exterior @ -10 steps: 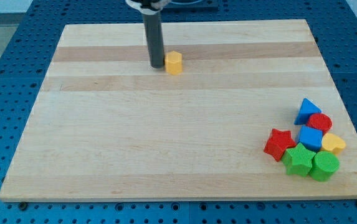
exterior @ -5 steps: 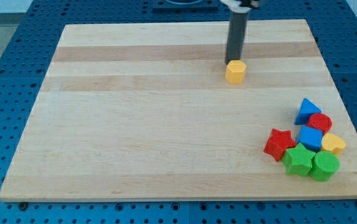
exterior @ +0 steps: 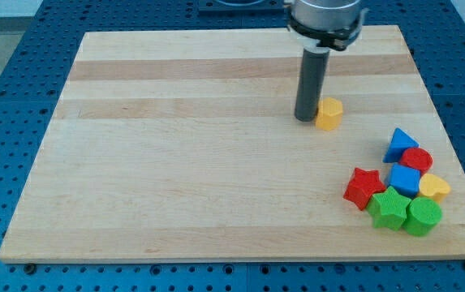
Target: Push the yellow hexagon to the top of the red star
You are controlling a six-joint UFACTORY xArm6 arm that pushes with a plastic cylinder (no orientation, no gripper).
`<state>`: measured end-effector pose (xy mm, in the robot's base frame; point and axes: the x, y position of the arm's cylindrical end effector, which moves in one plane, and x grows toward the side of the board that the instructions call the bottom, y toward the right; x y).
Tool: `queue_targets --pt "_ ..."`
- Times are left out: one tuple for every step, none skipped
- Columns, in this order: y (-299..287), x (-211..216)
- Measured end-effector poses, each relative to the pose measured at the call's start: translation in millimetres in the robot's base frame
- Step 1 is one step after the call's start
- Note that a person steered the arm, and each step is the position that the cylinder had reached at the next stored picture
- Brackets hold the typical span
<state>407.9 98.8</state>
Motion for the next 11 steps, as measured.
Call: queue_targets --pt "-26 -37" --pt "-3 -45" --pt "6 -39" --pt "7 -29" --pt "23 -28" --pt "39 -28" --pt "33 -22" --pt "29 2" --pt "27 34" --pt "27 57" --pt "27 77"
